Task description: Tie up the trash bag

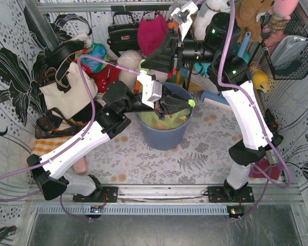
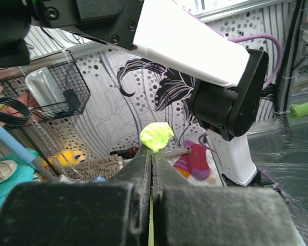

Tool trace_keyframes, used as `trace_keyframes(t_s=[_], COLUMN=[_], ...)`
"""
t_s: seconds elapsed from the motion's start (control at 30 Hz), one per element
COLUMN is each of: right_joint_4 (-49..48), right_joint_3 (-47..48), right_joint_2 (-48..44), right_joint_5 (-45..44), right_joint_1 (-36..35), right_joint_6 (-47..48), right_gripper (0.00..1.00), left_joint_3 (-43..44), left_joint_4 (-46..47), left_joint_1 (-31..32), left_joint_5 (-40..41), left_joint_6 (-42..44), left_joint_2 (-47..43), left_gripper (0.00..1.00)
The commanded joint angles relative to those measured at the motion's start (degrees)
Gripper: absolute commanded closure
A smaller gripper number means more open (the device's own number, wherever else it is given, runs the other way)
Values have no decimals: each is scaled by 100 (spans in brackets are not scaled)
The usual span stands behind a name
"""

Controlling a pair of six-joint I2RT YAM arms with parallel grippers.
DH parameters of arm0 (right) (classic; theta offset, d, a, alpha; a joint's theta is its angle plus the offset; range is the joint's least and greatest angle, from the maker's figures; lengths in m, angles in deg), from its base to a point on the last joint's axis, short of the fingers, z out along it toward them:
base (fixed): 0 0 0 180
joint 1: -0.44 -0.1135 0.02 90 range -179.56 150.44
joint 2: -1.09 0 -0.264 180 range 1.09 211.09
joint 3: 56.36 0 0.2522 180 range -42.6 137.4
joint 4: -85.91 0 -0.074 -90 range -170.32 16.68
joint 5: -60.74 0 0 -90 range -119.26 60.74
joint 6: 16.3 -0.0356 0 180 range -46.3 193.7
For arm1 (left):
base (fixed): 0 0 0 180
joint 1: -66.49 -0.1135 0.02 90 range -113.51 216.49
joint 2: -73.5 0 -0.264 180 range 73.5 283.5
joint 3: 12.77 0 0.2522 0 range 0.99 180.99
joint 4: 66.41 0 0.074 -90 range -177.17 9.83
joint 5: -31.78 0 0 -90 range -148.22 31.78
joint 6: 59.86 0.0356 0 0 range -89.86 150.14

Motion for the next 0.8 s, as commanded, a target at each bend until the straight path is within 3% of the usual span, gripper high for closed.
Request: trace_keyframes(t_s=[0.0,0.37,0.77], right_joint_4=[-284,550,-263], right_joint_3=[51,-537,-3497], right_joint_2=[-197,-881,-2664], right_joint_5=[-609,-3477,-5166], right_joint_1=[11,10,-93], right_joint_6=[-135,-342,-1218], right_gripper=[100,100,100], left_joint_3=[19,-492,-878], left_joint_4=[407,1030,1104], left_joint_1=[-2,-15,-152], left_joint_5=[490,2320,3238], left_joint_6=[166,515,496], left_joint_2=[-245,-667,-957], left_gripper=[100,100,100])
